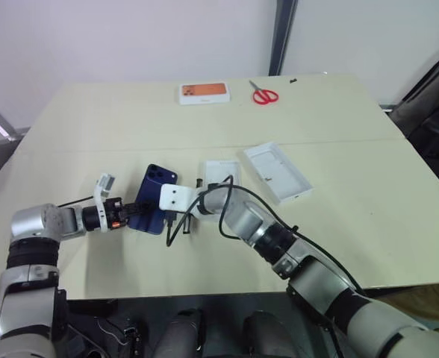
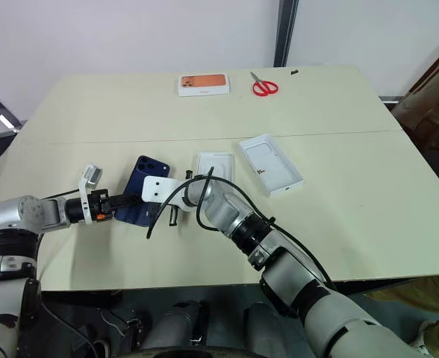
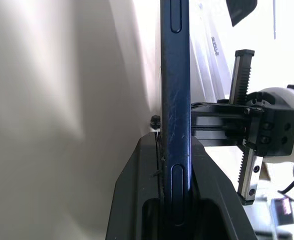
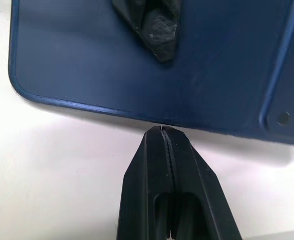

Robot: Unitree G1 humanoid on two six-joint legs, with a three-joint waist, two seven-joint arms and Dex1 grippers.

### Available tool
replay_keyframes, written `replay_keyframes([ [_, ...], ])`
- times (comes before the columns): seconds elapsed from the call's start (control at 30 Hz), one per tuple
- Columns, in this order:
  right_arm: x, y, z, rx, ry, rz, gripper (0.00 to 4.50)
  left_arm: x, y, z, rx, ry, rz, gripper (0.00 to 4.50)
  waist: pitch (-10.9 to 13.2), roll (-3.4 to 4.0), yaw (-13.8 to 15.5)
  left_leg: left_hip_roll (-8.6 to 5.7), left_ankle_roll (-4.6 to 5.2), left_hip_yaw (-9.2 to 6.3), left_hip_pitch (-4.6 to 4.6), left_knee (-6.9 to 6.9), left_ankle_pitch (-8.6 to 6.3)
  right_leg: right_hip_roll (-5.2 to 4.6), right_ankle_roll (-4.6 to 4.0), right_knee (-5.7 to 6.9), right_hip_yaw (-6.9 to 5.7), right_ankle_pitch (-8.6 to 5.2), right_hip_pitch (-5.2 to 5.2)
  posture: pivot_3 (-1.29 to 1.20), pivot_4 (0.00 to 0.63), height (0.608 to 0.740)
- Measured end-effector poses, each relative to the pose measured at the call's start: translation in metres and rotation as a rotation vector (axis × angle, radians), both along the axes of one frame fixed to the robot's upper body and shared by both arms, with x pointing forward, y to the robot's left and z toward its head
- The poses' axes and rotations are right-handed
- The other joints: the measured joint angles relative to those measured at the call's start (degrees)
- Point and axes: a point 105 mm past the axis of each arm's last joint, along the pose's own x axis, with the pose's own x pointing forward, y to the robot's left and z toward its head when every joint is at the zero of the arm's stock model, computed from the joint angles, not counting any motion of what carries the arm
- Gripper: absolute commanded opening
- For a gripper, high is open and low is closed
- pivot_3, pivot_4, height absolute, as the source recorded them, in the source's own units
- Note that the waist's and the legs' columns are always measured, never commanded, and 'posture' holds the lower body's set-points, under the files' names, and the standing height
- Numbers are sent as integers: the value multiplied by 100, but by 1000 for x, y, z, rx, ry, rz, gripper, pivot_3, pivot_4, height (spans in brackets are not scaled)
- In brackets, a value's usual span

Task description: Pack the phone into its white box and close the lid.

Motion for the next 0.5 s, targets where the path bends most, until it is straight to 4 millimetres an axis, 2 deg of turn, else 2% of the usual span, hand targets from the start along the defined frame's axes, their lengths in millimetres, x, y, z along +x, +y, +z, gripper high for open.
replay_keyframes([
  [0.07, 1, -2, 8, 60, 10, -10, 0, -1, 2, -1, -15, 10, 15, 24, 1, -1, -6, 0, 1, 0, -1, -3, -1, 0, 0, -1, 0, 0, -2, 0, 150, 734],
  [0.23, 2, -4, 59, 343, 73, -29, 0, -1, 5, -1, -91, 29, 72, 24, 5, -3, -7, 3, 8, 0, -3, -5, -5, 0, 0, -3, 0, 0, -4, 0, 150, 734],
  [0.27, 1, -7, 68, 404, 121, -34, 551, -1, 6, 0, -119, 21, 91, 0, 7, -7, -1, 3, 9, 0, -3, -4, -5, 0, 0, -4, 0, 0, -3, 0, 150, 734],
  [0.3, 2, -13, 72, 432, 160, -40, 815, 0, 6, 1, -144, 15, 110, 0, 9, -10, 4, 3, 10, 0, -5, -4, -6, 0, 0, -5, -1, 0, -4, 0, 150, 734],
  [0.33, 3, -18, 73, 442, 182, -45, 1365, 0, 7, 3, -163, 11, 125, 0, 13, -15, 8, 3, 11, -1, -7, -3, -7, 0, 0, -5, -1, 0, -5, 0, 150, 734],
  [0.47, 1, -57, 66, 377, 162, -25, 3402, 2, 1, 11, -243, -37, 154, 0, 19, -24, 52, 2, 12, -2, -36, 8, -7, -2, 0, -15, -4, 0, -21, 0, 150, 734],
  [0.5, -3, -66, 60, 353, 168, -13, 3402, 2, -1, 13, -258, -44, 158, 0, 20, -27, 42, 2, 12, -1, -46, 12, -7, -2, 0, -15, -3, 0, -28, 0, 150, 734],
])
